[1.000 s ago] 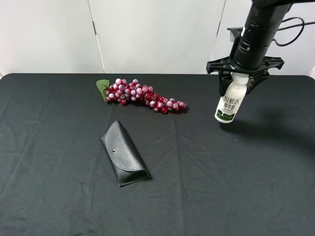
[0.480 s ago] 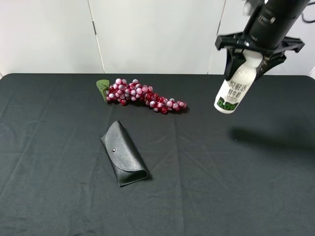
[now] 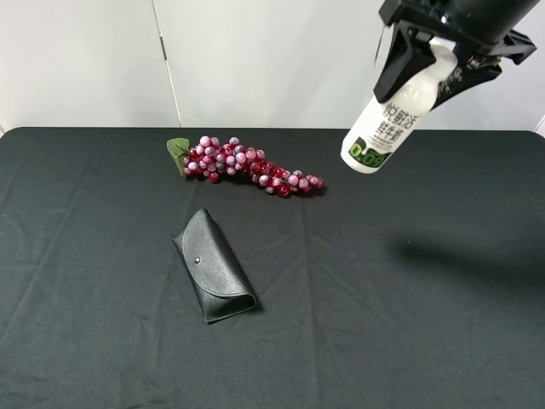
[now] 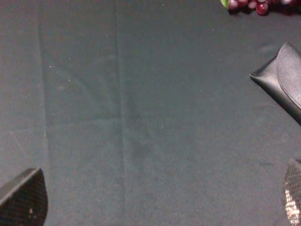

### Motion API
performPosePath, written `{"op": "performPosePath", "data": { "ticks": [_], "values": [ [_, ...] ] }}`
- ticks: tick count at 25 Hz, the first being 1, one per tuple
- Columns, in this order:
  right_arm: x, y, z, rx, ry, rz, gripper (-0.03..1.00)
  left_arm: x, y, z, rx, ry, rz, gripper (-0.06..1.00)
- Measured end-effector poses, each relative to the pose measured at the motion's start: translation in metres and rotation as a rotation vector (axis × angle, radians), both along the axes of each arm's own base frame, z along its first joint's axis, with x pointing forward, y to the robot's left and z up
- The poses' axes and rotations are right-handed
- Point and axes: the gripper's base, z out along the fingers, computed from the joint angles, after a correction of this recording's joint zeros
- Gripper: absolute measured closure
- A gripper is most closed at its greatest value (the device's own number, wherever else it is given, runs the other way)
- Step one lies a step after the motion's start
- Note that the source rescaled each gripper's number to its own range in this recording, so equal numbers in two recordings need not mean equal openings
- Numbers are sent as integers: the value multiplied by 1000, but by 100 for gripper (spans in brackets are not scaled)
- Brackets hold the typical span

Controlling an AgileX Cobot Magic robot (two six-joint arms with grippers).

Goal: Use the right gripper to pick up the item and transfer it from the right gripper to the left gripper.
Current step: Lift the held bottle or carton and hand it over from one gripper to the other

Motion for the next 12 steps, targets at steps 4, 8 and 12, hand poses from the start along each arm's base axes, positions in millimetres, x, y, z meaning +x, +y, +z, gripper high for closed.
{"op": "performPosePath", "data": {
  "ticks": [4,8,12],
  "values": [
    [-10,5,11,82,-13,55,83,0,0,0,0,0,0,-6],
    [-18,10,18,98,-53,127,83,0,0,0,0,0,0,-6],
    [-29,29,19,91,-74,241,83,0,0,0,0,0,0,-6]
  ]
}}
